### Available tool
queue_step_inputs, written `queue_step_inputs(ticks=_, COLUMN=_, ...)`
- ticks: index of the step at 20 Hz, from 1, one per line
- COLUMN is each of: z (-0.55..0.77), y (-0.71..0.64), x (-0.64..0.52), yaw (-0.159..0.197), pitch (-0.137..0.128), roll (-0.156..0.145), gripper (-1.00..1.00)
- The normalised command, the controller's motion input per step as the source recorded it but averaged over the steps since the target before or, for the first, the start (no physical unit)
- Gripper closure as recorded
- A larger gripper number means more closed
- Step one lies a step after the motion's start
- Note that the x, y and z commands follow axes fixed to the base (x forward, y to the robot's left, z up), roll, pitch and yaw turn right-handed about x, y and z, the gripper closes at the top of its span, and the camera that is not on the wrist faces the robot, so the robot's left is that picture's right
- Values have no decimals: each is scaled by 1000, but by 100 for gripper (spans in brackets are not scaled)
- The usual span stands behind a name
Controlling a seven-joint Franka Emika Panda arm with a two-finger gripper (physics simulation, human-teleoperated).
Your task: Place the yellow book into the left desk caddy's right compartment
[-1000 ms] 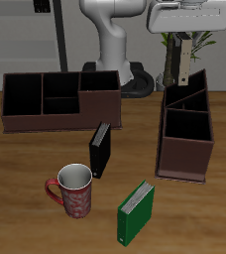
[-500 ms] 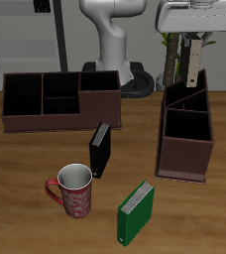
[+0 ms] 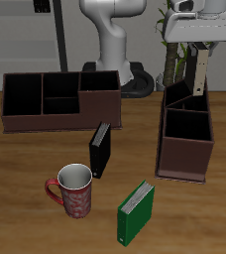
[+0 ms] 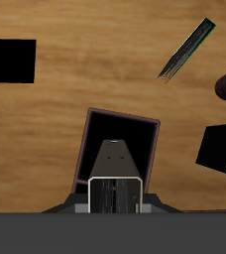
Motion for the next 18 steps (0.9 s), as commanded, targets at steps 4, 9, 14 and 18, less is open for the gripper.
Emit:
queue_step_inputs(ticks=4, z=-68, y=40, x=115, yaw=16, pitch=5, roll=-6, gripper=100)
queue_step_inputs(ticks=9, z=-50, y=49, x=155, yaw=-23, pitch=16, roll=-4, gripper=100)
queue_step_inputs(ticks=14, z=-91, y=37, x=71, yaw=3, pitch=9, roll=0, gripper=100)
queue_step_inputs(ticks=18, z=-190, y=-7, x=118, yaw=-6, pitch=21, roll=7, gripper=100)
